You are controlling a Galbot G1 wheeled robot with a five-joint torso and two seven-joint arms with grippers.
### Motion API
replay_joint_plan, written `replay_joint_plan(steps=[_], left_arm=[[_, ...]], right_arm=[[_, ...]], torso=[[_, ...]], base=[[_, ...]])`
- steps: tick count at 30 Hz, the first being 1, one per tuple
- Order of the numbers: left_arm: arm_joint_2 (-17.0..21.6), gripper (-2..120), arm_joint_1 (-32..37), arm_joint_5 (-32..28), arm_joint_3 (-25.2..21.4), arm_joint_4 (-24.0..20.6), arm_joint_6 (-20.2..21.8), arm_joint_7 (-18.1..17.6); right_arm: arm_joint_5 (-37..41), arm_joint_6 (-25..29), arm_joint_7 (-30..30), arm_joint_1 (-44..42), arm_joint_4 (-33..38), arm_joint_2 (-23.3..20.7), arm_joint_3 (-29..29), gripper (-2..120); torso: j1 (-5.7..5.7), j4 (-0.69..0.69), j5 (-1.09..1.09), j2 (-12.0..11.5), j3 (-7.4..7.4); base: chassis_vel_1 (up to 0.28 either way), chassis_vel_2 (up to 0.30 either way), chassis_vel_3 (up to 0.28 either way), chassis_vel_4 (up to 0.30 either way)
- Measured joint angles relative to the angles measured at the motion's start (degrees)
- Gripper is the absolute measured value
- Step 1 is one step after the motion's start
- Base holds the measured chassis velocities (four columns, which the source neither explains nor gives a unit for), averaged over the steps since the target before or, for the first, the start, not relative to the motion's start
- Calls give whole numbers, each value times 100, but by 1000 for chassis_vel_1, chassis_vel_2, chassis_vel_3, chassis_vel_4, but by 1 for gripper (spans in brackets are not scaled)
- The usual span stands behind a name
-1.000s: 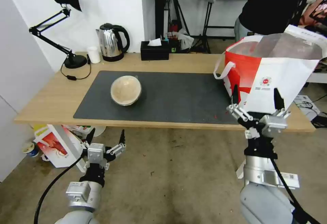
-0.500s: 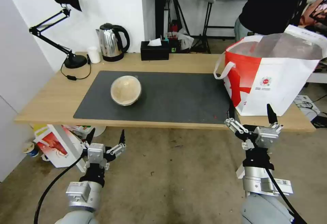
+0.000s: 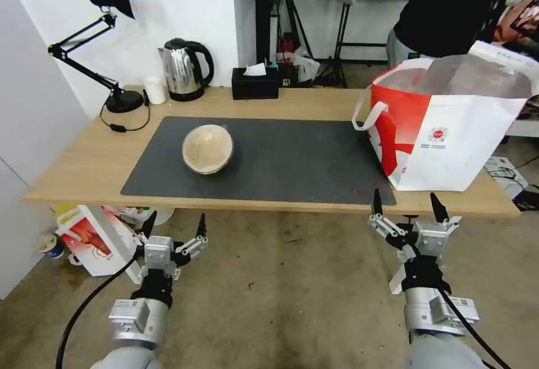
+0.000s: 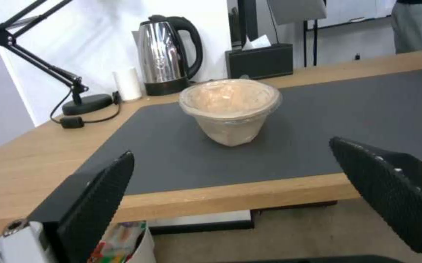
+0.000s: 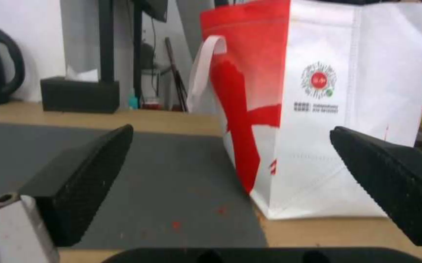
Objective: Pick up the trash from the table and place it into the takeout bag.
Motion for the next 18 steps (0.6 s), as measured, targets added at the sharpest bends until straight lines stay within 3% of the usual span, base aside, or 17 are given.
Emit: replay_joint_plan(steps=[18], left_arm=[[0,100,0,0,0,0,0,0]], right_arm=[[64,11,-16,-272,115,-133,-207,100]], torso=[[0,0,0,0,0]], base=[[0,0,0,0]])
